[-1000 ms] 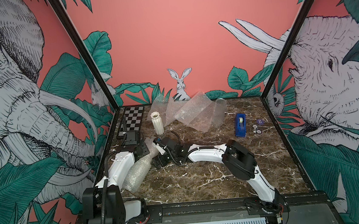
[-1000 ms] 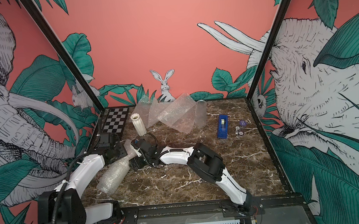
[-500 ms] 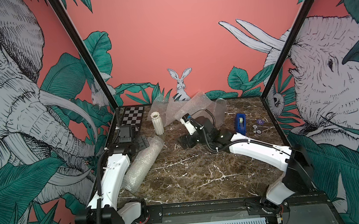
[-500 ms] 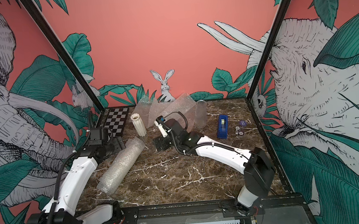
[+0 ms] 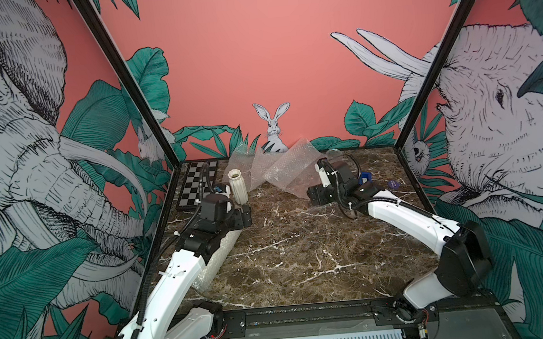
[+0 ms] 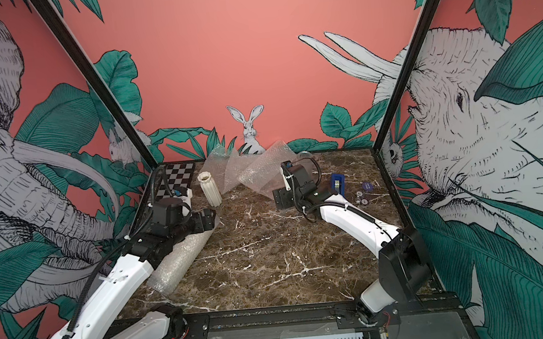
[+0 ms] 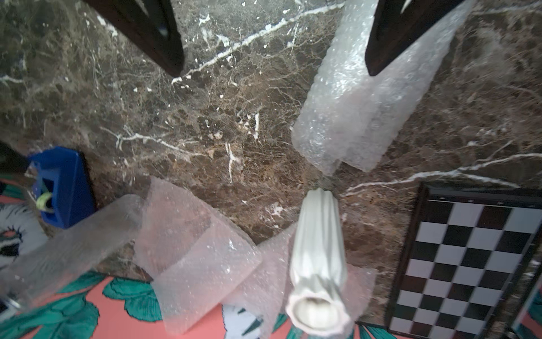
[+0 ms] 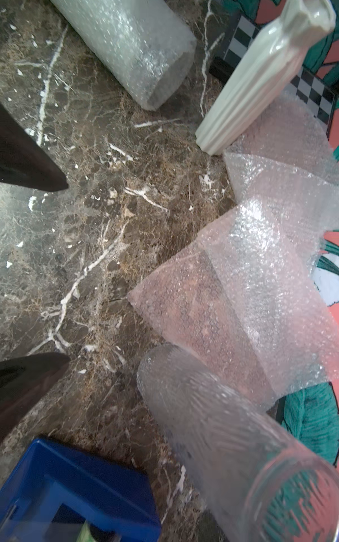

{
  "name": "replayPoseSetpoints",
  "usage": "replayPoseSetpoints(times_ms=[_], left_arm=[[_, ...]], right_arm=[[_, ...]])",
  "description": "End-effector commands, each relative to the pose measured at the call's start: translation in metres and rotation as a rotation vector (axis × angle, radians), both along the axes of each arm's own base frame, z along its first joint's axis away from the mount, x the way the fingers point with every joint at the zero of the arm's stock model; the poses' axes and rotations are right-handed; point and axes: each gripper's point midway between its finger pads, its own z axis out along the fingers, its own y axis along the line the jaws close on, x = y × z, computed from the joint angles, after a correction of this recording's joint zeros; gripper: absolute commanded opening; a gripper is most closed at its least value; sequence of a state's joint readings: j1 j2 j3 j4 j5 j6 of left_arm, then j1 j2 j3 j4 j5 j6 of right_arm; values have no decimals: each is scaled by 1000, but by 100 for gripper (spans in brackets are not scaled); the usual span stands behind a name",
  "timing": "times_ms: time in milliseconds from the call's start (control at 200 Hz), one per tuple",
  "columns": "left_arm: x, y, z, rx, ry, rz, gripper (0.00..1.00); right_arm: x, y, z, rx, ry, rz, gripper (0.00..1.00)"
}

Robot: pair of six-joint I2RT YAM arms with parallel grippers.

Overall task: Wrap vases in bubble wrap
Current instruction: Move the wrapped vase to the center of the board, then flatten out the bubble wrap at the center of the board.

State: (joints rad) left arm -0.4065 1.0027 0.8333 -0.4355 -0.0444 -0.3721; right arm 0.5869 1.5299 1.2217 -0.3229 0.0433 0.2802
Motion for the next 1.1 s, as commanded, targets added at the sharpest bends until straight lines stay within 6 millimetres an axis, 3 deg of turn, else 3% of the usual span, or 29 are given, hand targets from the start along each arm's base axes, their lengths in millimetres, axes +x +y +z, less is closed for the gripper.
replayPoseSetpoints(times_ms=[0, 290, 460, 660, 765, 920, 1095], left_arm=[[5, -18, -9, -4, -30, -65, 98], [0, -21, -19, 9, -35, -102, 99], [-2, -19, -25, 16, -34, -100, 99], [2, -23, -30, -1, -30, -97, 99], [4, -25, -30, -5, -17, -104, 99], [5, -25, -28, -7, -21, -97, 99], [7, -26, -30, -18, -2, -85, 99]], right_arm=[[21, 24, -11, 19, 1, 45, 86], [75, 47, -79, -162, 103, 64, 81], [83, 48, -118, -258, 210, 80, 80], [90, 30, -155, -323, 317, 36, 77], [95, 20, -165, -289, 358, 10, 69], [92, 20, -180, -270, 413, 28, 55], [90, 25, -179, -247, 412, 51, 20]])
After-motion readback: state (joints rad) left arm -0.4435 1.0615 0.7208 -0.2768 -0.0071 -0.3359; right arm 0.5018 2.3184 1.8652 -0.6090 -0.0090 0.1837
